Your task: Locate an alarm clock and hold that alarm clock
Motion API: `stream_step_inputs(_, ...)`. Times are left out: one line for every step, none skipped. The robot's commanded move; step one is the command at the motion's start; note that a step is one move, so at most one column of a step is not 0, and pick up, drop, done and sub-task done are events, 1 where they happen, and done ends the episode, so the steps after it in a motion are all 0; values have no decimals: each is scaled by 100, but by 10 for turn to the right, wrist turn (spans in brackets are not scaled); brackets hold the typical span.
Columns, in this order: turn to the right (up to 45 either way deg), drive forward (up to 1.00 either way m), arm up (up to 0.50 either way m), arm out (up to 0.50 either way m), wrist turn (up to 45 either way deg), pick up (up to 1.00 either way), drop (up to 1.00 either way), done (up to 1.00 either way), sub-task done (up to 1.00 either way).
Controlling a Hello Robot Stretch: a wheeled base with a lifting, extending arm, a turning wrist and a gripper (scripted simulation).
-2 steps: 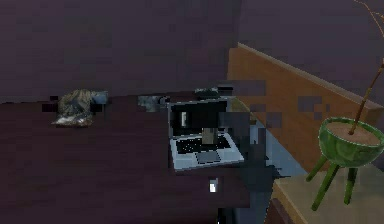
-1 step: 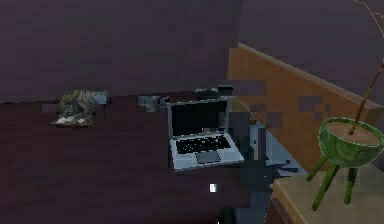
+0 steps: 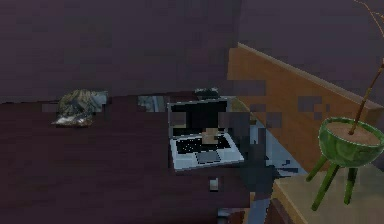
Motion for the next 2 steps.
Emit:
stream_step_inputs(0,0,0,0,0,100,0,0,0)
stream_step_inputs(0,0,10,0,0,0,0,0,0)
